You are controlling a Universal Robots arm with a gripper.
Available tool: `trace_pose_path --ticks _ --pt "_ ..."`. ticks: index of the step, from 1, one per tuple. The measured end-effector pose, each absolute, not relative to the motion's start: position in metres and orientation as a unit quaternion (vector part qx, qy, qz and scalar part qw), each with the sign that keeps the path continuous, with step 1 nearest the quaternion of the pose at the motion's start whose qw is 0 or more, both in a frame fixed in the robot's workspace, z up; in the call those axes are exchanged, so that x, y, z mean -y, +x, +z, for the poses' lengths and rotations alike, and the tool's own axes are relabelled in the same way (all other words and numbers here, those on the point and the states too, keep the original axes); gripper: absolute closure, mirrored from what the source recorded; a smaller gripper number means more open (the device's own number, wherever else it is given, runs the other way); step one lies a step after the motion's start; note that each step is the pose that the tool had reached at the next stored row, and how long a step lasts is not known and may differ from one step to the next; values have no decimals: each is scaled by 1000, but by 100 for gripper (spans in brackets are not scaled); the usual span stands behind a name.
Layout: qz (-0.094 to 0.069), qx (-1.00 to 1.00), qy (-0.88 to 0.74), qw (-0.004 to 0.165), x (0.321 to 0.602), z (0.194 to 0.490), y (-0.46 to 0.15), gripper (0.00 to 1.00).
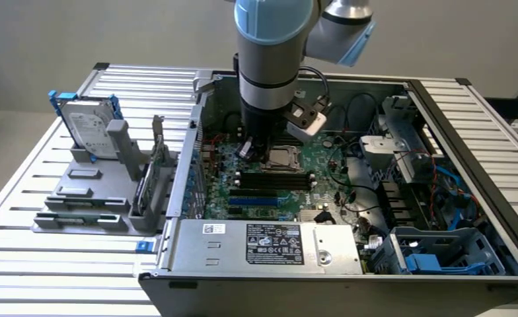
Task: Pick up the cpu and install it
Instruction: 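Install the first cpu locking lever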
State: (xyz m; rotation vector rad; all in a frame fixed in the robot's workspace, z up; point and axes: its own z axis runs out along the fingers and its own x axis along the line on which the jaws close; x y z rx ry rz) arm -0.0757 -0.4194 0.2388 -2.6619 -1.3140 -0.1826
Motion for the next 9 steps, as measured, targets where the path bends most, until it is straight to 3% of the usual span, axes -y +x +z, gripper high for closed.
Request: trace_pose_path --ticks 9 --pt "-65 440 -891 91 419 232 -79 89"
